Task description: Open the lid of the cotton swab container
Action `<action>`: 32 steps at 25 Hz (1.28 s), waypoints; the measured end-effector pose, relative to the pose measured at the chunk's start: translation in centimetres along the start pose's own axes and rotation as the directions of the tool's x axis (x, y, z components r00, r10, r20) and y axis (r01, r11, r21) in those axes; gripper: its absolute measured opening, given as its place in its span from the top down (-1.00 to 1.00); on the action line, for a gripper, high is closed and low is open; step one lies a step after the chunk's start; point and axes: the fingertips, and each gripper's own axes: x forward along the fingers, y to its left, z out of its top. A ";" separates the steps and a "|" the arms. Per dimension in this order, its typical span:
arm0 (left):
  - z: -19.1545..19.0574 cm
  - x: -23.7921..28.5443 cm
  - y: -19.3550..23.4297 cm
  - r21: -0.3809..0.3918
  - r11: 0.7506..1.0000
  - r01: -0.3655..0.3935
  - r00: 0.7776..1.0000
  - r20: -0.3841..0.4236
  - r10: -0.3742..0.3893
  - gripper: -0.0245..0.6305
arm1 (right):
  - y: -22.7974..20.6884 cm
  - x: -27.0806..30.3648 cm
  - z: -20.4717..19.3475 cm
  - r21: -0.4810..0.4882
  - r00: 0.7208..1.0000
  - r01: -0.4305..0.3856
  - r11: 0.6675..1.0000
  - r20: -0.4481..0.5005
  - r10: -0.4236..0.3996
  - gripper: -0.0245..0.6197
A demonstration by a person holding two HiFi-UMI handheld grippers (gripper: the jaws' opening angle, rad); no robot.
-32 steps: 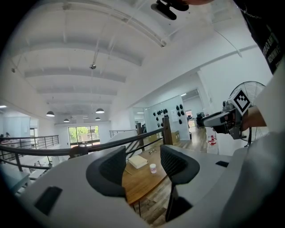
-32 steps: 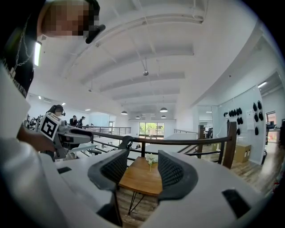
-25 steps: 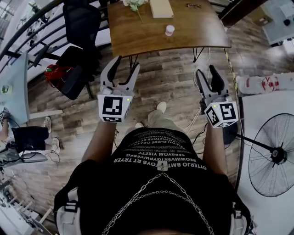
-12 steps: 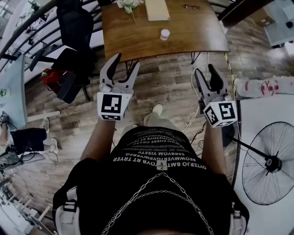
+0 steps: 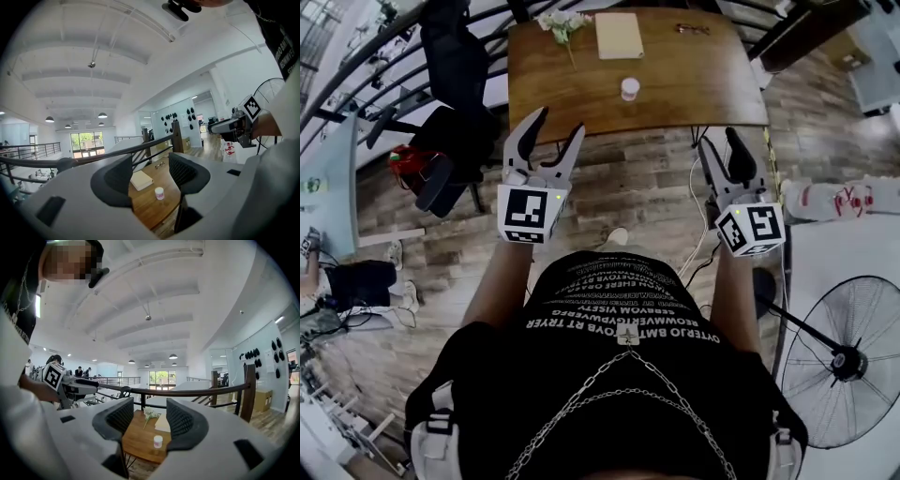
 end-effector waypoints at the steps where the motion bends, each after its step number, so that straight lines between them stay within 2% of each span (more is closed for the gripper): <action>1: 0.2 0.3 -0.2 -0.002 1.000 -0.002 1.000 0.000 0.002 0.17 | -0.5 0.2 0.1 -0.001 1.000 -0.006 1.000 0.004 0.006 0.28; 7: 0.8 1.2 -1.5 0.002 1.000 -0.011 1.000 -0.008 0.011 0.17 | -3.1 0.2 -0.5 0.019 1.000 -0.012 1.000 0.017 0.011 0.28; 15: 0.4 1.5 -1.2 -0.001 1.000 -0.010 1.000 -0.028 0.010 0.17 | -3.2 1.6 -1.1 0.044 1.000 -0.029 0.999 0.008 0.028 0.28; 22: -1.2 3.3 -1.0 -0.014 0.999 0.032 0.998 -0.052 -0.032 0.17 | -3.6 2.9 -2.6 0.060 1.000 -0.014 0.998 -0.027 0.015 0.28; 32: -0.7 10.0 0.9 -0.013 0.990 0.139 0.990 -0.032 -0.139 0.17 | -6.2 7.9 -1.9 0.049 0.998 0.035 0.998 -0.047 -0.033 0.28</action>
